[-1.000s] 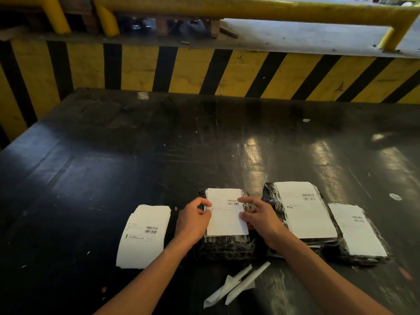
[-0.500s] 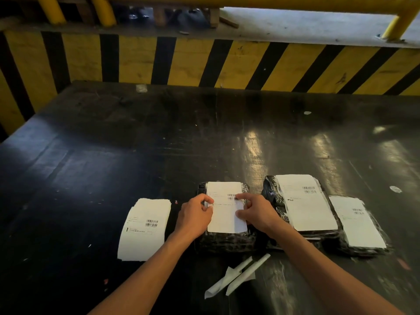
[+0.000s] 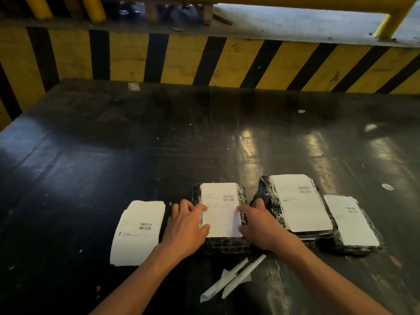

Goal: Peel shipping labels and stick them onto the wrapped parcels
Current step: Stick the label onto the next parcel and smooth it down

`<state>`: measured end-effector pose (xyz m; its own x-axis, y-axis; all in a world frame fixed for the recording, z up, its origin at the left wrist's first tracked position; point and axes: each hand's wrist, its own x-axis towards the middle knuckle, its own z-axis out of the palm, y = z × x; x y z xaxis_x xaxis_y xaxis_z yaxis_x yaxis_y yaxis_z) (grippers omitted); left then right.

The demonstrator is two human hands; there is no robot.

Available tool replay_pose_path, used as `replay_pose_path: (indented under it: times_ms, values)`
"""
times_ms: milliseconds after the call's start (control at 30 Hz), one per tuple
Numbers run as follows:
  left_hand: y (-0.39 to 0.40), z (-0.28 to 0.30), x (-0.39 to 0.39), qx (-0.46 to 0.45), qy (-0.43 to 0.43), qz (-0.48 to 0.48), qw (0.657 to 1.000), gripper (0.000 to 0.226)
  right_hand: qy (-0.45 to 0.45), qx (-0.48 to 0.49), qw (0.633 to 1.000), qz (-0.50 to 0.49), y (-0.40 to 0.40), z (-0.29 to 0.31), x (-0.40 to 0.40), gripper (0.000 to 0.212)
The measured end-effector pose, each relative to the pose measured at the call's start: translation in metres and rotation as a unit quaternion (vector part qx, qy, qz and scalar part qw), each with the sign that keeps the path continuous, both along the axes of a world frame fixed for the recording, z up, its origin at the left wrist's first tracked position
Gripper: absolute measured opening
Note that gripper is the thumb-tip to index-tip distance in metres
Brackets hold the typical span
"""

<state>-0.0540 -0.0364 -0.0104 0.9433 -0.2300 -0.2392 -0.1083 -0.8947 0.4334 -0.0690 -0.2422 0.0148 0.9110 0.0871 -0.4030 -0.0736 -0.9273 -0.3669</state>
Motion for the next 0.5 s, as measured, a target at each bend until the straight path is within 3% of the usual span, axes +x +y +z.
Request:
replay_pose_path:
  times_ms: [133,300,500]
  values:
    - [-0.01,-0.001,0.015,-0.004,-0.055,-0.038,0.998,0.053,-0.109,0.013,0.994,0.029,0.014,-0.006,0.026,0.058]
    - [-0.02,-0.019,0.037,0.071,-0.053,-0.095,0.991,0.059,-0.063,-0.024,0.997,0.047,0.016,-0.031,0.057,0.062]
    - [-0.018,-0.038,0.035,0.1,-0.072,-0.089,0.988,0.063,-0.103,-0.048,0.991,0.069,0.013,-0.051,0.03,0.065]
